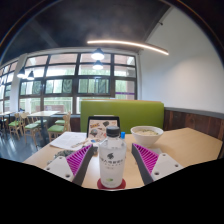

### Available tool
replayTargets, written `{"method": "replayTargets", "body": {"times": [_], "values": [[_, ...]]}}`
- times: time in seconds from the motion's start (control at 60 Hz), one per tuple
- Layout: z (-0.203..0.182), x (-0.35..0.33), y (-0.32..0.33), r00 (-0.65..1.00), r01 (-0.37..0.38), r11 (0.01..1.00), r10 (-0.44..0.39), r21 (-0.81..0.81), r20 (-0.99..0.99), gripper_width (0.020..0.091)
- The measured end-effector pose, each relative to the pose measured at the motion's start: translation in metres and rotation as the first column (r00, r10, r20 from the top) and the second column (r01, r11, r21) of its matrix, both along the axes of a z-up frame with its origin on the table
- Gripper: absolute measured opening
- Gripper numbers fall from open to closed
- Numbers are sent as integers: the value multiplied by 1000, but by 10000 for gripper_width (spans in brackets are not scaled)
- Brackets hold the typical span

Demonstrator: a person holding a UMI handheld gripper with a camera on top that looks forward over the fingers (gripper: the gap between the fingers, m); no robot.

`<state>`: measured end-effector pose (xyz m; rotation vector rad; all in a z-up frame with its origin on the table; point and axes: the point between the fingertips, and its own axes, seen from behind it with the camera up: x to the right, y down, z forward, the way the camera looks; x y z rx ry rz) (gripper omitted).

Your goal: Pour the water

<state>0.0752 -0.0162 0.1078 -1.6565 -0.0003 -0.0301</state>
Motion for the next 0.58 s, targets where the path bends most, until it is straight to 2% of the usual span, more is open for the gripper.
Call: {"method": "replayTargets", "body": {"times": [0.067, 0.083, 0.2, 0.4, 0.583], "values": [[6, 2, -17, 1000, 5, 1000, -5, -8, 3, 834], [13, -3, -43, 1000, 8, 1000, -8, -11, 4, 832], [30, -15, -103, 1000, -5, 1000, 5, -5, -16, 832], [38, -40, -198, 996, -55, 998, 54, -18, -76, 835], [38, -55, -239, 995, -78, 997, 78, -13, -65, 833]]}}
